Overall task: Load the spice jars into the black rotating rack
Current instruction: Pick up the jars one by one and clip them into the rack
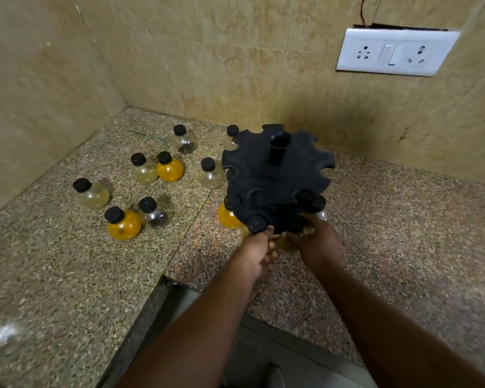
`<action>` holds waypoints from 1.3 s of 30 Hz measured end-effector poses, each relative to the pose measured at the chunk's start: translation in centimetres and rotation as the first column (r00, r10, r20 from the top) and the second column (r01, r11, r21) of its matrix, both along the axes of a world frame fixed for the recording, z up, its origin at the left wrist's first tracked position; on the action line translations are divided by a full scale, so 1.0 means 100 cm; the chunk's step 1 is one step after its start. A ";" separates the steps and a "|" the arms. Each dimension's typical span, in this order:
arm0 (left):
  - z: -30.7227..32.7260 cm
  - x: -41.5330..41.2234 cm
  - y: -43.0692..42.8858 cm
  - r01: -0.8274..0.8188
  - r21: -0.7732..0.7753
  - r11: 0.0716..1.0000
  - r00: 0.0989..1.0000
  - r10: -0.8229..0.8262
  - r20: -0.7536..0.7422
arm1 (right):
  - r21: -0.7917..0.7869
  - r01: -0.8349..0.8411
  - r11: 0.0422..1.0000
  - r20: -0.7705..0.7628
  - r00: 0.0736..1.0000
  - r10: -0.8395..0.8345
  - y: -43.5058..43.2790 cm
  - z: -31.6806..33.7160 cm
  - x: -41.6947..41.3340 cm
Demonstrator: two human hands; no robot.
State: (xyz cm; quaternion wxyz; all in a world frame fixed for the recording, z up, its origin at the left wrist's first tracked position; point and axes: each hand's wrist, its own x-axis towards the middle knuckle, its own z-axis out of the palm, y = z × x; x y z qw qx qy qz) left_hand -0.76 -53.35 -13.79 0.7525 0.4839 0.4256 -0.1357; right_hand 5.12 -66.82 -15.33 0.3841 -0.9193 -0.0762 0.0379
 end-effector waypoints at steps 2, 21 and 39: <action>-0.001 0.001 0.002 0.020 0.004 1.000 1.000 -0.020 0.003 | -0.013 0.020 1.000 -0.003 1.000 -0.020 -0.001 0.000 0.000; -0.018 0.011 0.036 0.035 0.323 0.946 0.983 -0.091 0.159 | -0.076 0.189 0.979 0.034 0.982 -0.187 0.031 -0.005 -0.042; -0.018 0.013 0.204 0.027 0.803 0.595 0.978 -0.181 0.101 | -0.357 -0.473 0.806 -0.184 0.881 0.435 0.206 -0.035 -0.065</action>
